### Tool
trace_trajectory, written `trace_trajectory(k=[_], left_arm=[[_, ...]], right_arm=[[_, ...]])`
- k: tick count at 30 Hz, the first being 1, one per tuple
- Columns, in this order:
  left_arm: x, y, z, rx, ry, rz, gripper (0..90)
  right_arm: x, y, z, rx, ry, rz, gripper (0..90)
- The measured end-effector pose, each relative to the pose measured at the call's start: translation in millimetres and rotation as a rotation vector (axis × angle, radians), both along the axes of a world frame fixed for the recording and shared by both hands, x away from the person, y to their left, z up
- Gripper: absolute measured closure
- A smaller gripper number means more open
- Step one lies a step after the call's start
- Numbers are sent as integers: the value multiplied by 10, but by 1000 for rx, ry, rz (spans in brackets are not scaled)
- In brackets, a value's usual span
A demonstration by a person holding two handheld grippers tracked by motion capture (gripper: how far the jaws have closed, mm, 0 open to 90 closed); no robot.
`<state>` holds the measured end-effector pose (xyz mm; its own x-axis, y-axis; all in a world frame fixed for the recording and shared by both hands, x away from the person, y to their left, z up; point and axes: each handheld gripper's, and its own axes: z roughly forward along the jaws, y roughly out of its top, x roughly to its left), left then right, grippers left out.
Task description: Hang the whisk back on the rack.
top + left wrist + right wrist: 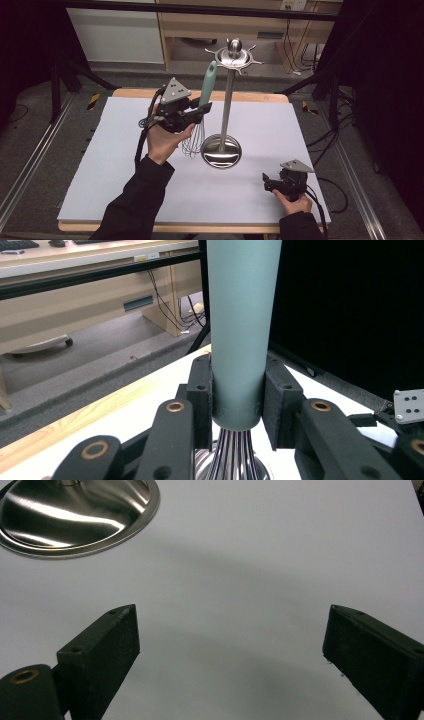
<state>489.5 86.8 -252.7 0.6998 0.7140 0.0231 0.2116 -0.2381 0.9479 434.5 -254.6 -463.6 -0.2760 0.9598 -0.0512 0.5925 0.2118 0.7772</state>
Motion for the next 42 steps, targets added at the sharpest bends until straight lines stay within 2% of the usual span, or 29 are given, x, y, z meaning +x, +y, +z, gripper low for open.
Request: trace_trajectory(k=[10, 22, 28, 35, 38, 42], left_arm=[[69, -66, -29, -14, 10, -17, 687], [136, -137, -99, -30, -23, -10, 686], [157, -146, -114, -10, -58, 11, 685], [160, -152, -120, -8, -62, 17, 677], [152, -149, -121, -6, -59, 8, 641], [124, -119, -138, -13, -61, 9, 551]], right_arm=[[3, 2, -3, 1, 0, 0, 85], [5, 6, -8, 2, 1, 7, 85], [12, 3, -12, 4, 5, 4, 85], [12, 4, -12, 5, 4, 4, 85], [10, 6, -11, 4, 3, 5, 85], [8, 5, -8, 9, 1, 3, 85]])
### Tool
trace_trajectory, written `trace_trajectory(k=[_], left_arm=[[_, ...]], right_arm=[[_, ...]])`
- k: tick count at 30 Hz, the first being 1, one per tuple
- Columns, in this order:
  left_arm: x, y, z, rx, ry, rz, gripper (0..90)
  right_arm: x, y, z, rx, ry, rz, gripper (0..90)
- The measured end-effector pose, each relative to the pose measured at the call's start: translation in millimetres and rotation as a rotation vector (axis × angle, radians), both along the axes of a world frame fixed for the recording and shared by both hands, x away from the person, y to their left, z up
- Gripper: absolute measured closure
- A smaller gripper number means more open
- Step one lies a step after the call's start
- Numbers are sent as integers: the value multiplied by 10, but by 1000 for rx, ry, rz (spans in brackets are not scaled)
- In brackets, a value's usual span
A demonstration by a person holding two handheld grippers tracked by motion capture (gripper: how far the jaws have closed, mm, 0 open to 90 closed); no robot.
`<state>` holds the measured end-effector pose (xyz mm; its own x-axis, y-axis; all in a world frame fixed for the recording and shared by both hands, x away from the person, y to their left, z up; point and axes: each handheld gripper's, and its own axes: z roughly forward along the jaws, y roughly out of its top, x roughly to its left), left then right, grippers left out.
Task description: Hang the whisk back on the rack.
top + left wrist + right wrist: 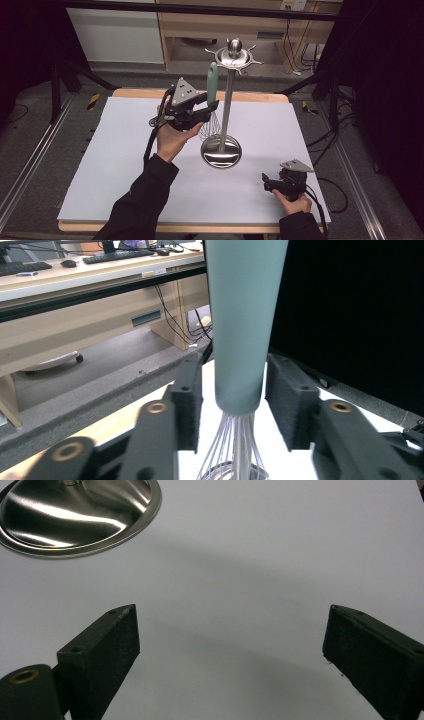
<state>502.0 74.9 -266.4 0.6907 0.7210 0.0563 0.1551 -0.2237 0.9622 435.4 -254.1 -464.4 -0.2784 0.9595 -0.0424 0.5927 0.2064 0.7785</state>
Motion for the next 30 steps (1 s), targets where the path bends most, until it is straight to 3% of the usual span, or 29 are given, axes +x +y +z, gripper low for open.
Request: trace_trajectory(k=[7, 13, 30], left_arm=[[-104, 121, -58, -7, -2, -7, 445], [-191, 256, -184, -3, 25, -6, 385], [-391, 586, -715, 61, 94, 16, 325]], right_arm=[[-10, -2, 5, -1, 0, 1, 86], [-15, -2, 3, 4, 1, 0, 85], [-39, -34, -9, 12, 4, -9, 83]])
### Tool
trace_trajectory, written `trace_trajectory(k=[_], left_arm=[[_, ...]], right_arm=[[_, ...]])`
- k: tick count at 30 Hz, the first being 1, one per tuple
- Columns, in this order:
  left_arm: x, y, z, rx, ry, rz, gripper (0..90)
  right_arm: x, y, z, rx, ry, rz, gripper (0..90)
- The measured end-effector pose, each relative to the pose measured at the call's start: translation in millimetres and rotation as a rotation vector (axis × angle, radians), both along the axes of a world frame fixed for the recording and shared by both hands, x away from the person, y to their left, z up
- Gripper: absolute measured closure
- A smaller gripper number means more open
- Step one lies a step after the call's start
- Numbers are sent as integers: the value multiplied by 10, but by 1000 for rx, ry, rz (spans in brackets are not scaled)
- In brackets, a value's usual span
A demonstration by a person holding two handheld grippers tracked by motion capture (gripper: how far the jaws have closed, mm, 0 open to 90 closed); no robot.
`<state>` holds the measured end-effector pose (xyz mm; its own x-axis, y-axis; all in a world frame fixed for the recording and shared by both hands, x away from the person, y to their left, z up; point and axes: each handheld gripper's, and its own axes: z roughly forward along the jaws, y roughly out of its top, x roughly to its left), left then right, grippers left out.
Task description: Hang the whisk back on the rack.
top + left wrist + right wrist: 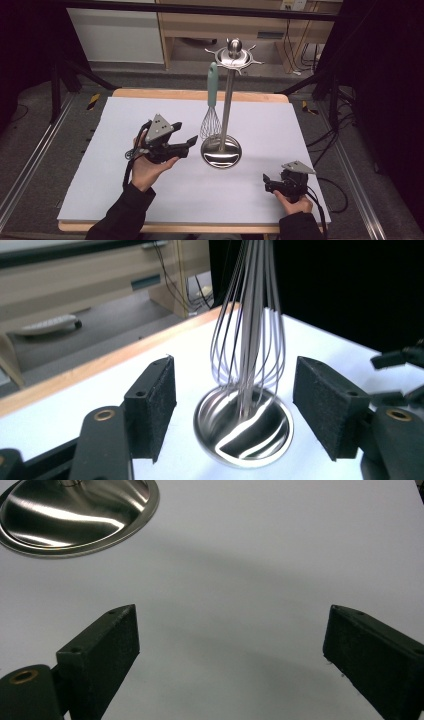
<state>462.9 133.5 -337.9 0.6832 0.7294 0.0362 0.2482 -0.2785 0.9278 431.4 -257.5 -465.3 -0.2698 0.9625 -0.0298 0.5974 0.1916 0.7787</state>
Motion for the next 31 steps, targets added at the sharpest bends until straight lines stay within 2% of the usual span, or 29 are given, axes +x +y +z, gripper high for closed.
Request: trace_trajectory(k=[7, 14, 16, 21, 25, 30, 31], left_arm=[[-21, 204, -295, 31, 48, 36, 318], [-49, 468, -577, 29, 95, 88, 306], [-63, 548, -669, 27, 121, 100, 306], [-80, 779, -873, 15, 155, 178, 306], [-67, 981, -991, 40, 180, 243, 306], [-103, 1241, -1155, 38, 222, 315, 305], [-108, 1291, -1173, 39, 220, 332, 305]], right_arm=[[-2, -10, -14, -1, 5, -3, 83], [2, -11, -28, 0, 13, -12, 83], [5, -17, -34, -3, 14, -12, 83], [10, -25, -52, -10, 26, -20, 83], [25, -25, -75, -25, 36, -19, 82], [49, -7, -100, -46, 52, -7, 84], [47, -5, -101, -43, 54, -11, 84]])
